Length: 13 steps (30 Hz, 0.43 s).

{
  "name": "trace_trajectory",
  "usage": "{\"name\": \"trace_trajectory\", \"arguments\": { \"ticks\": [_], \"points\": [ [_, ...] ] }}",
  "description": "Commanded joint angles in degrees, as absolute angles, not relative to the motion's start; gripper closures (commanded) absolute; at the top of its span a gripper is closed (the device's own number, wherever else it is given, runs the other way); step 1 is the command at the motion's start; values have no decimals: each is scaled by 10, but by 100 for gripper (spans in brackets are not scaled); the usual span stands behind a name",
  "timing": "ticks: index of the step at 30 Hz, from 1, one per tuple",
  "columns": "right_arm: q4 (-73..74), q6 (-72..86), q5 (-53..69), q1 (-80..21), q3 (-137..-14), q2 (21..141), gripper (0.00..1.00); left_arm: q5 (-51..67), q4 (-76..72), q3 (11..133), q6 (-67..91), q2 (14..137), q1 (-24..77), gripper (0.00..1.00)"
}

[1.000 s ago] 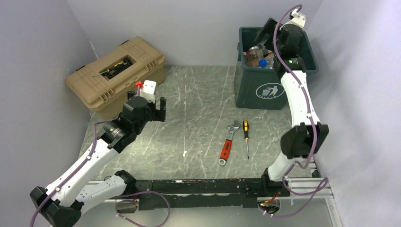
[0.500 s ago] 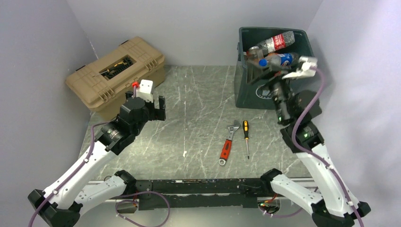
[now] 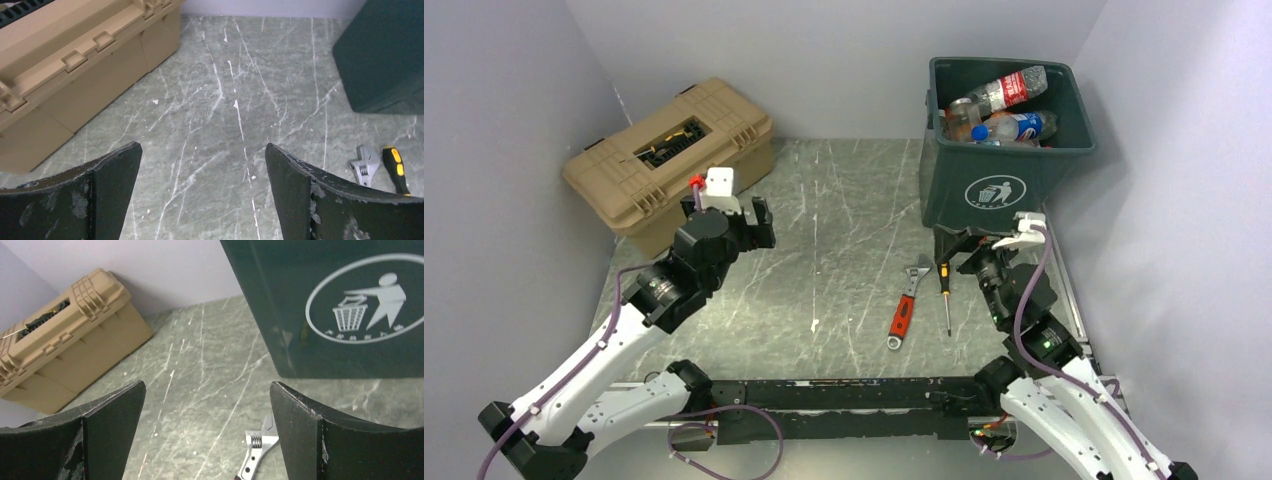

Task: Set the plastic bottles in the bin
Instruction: Reset both arms

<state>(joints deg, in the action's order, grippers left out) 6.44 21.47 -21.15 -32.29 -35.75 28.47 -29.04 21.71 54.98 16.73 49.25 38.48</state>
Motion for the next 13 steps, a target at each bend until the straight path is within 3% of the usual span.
{"name": "trace_trajectory", "arguments": {
  "ticks": [1,13],
  "points": [
    [68,260,-240,-325,-326,259,0,-355,197,555,227,488,391,1],
    [84,362,-310,-324,-335,232,0,-392,219,569,264,484,410,0]
  ]
}}
